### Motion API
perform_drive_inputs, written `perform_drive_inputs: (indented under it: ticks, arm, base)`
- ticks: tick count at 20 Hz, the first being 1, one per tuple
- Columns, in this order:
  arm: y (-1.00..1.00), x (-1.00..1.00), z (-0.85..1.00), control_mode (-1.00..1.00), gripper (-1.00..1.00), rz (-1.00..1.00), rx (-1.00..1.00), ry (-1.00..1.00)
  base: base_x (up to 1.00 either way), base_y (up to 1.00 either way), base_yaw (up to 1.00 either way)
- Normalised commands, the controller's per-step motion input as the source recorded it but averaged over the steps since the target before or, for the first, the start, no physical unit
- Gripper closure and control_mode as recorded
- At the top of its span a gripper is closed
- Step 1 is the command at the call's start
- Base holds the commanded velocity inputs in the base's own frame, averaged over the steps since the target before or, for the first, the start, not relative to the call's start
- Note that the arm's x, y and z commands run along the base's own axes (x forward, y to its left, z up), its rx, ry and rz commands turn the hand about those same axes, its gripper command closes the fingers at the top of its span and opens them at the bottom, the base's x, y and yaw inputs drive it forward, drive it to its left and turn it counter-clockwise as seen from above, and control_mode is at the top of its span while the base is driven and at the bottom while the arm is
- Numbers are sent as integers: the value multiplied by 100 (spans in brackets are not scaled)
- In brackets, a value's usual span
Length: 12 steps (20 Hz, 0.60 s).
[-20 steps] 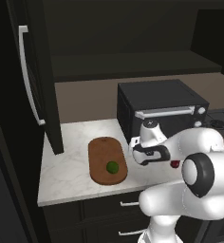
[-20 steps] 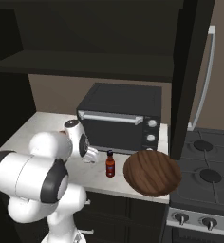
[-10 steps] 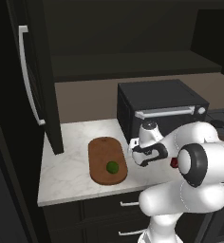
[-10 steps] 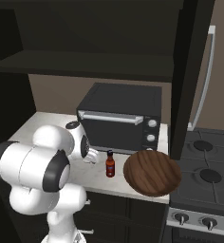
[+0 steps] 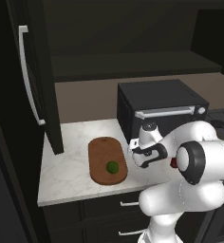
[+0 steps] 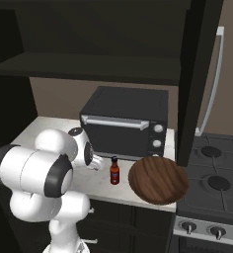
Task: Open the cabinet. Place the bowl and condiment on the counter. Then place the lime and garlic on the cutting board.
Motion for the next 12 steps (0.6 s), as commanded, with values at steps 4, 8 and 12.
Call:
perform_drive_inputs:
  ticks: [4,8,12]
  arm:
    - [0,0,0,-100,100,0,0,-7]
    - [5,-1,2,-100,100,0,0,-7]
    - [5,-17,12,-100,100,0,0,-5]
  base:
    - [0,0,0]
    - [0,0,0]
    - [0,0,0]
